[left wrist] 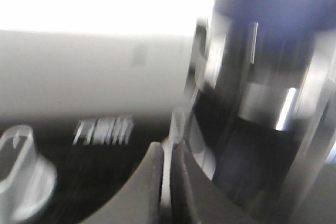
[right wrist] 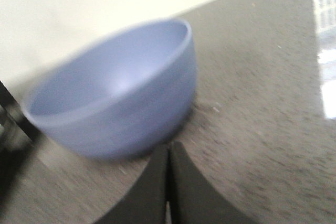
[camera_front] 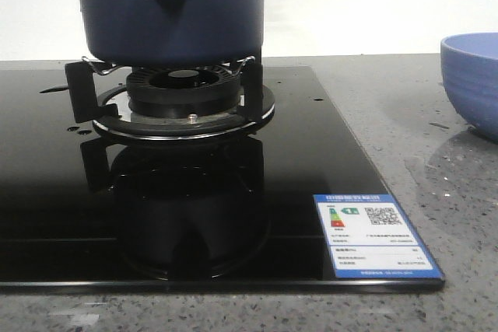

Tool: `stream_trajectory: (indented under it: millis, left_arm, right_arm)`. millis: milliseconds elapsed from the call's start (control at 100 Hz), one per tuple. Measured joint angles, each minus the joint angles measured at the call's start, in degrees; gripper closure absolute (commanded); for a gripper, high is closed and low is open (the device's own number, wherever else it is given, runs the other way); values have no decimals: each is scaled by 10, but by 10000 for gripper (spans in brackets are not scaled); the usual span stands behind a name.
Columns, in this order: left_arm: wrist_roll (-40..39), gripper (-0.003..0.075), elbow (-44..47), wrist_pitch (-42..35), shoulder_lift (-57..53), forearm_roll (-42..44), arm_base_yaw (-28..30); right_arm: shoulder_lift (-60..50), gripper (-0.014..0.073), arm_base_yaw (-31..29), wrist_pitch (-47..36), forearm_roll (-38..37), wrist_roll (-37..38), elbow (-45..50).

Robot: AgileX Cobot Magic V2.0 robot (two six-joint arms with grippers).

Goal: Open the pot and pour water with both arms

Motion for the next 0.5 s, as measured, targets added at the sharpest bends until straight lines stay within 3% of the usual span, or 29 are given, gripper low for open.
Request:
stream_trajectory:
  millis: [140,270,390,500]
  left_arm:
    - [0,741,0,-97,0,-216,0]
    - [0,741,0,-146,0,-379,0]
    - [0,741,0,-153,0,-409,0]
    - [0,741,-13,-101,0,-363,0]
  right_arm:
    - [0,657,0,-35,144,0,0]
    - [0,657,0,-54,187,0,0]
    - [0,657,0,-44,189,-4,-8]
    - [0,657,0,17,154,-35,-60]
